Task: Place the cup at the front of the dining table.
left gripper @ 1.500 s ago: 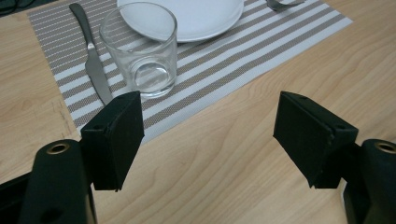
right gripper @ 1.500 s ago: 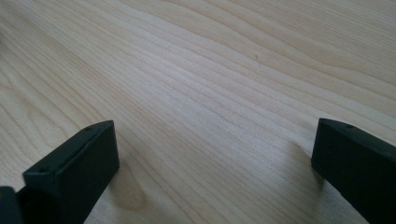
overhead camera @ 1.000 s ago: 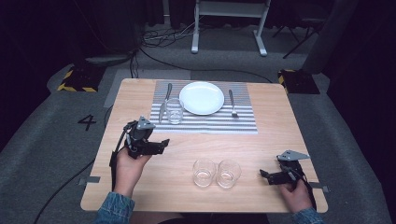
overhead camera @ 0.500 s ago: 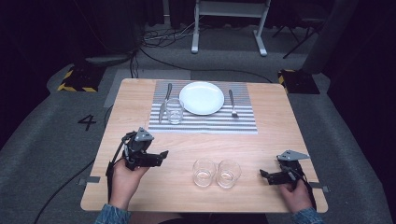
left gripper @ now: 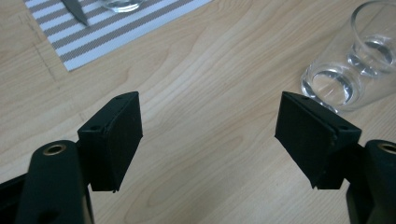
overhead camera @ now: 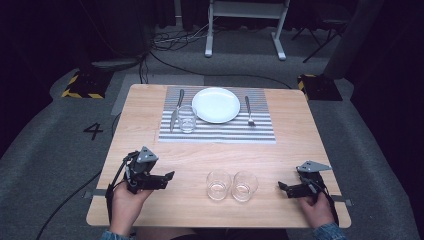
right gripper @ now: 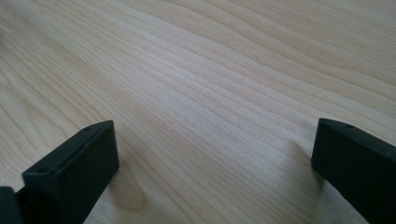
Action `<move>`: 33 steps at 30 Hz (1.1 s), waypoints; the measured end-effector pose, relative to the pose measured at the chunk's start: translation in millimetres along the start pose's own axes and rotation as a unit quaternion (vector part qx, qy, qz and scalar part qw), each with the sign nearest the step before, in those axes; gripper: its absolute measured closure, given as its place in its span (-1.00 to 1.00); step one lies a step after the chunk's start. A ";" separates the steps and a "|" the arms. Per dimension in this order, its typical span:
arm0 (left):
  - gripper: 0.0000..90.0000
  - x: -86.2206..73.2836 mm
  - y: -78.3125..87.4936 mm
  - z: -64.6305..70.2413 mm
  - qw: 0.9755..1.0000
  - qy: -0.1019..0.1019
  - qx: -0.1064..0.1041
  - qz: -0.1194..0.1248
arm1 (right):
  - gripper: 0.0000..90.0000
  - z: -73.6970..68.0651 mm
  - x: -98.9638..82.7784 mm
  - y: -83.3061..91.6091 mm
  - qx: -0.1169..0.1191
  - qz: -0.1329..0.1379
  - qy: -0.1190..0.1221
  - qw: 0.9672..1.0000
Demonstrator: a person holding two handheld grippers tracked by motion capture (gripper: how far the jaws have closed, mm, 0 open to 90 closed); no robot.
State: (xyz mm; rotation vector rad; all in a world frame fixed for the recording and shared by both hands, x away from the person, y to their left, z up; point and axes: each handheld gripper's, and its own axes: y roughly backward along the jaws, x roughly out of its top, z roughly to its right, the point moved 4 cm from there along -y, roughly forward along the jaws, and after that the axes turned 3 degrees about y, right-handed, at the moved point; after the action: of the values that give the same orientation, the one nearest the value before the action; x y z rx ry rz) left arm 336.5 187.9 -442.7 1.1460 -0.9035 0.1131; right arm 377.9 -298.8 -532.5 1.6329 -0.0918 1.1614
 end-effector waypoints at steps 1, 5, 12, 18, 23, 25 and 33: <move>-0.48 -2.4 0.2 -0.5 1.000 0.003 -0.001 0.001 | -0.98 0.0 0.0 0.0 0.000 0.000 0.000 1.000; -0.50 -10.6 0.2 -3.3 1.000 0.012 -0.001 0.005 | -0.98 0.0 0.0 0.0 0.000 0.000 0.000 1.000; -0.52 -25.1 -7.6 -8.6 0.999 0.037 -0.019 0.013 | -0.98 -0.2 0.0 0.0 0.000 0.000 -0.001 1.000; -0.55 -38.1 -18.4 -6.6 0.999 0.032 -0.009 -0.002 | -0.98 0.0 0.0 0.0 0.000 0.000 0.000 1.000; -0.57 -45.1 -26.2 -2.6 1.000 0.023 -0.002 -0.009 | -0.98 0.0 0.0 0.0 0.000 0.000 0.000 1.000; -0.58 -47.2 -29.0 -1.7 1.000 0.019 0.002 -0.012 | -0.98 0.0 0.0 0.0 0.000 0.000 0.000 1.000; -0.63 -58.2 -42.2 1.5 0.999 0.022 0.001 -0.045 | -0.98 0.0 0.0 0.0 0.000 0.000 0.000 1.000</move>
State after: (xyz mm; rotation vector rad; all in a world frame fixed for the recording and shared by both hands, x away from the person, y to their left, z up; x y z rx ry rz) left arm 319.0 188.4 -512.5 1.1803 -0.8112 0.0664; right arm 377.9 -298.8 -532.5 1.6332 -0.0920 1.1610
